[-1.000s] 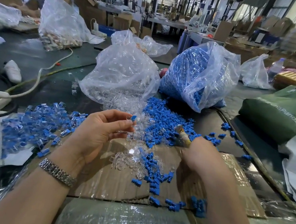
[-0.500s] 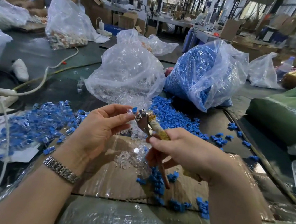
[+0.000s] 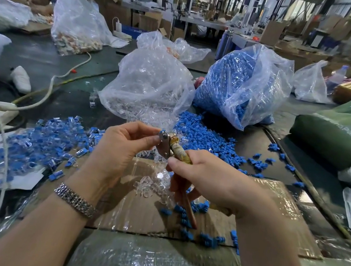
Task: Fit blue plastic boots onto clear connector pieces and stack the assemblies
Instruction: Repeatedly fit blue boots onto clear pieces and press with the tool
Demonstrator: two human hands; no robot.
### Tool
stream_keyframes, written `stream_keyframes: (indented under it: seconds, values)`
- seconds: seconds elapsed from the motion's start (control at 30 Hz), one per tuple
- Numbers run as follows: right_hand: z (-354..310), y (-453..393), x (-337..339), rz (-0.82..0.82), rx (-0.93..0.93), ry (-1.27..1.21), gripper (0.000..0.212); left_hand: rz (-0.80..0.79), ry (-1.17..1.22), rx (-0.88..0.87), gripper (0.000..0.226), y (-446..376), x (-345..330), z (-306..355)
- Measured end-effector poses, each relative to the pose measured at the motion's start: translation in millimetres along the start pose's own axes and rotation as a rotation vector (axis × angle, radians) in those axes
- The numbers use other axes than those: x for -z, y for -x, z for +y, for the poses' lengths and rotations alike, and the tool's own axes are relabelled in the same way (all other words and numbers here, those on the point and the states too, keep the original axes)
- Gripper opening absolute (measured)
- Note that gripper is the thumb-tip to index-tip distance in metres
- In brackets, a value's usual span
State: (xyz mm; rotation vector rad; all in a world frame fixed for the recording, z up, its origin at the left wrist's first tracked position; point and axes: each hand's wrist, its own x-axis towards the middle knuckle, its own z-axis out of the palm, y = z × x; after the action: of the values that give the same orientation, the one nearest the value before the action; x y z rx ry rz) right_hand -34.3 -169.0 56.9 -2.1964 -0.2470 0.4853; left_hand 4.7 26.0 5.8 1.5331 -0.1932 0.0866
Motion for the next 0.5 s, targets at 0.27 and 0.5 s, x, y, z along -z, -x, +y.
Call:
stream_keyframes:
  seconds: [0.27,0.5]
  values:
    - [0.7,-2.3,-2.3,0.019,0.013,0.008,0.040,0.038,-0.058,-0.048,0.018,2.2,-2.0,4.4]
    - [17.9,-0.7,29.7,0.276,-0.050,0.057,0.035,0.408,-0.460,-0.086,0.017,-5.7,19.5,-3.3]
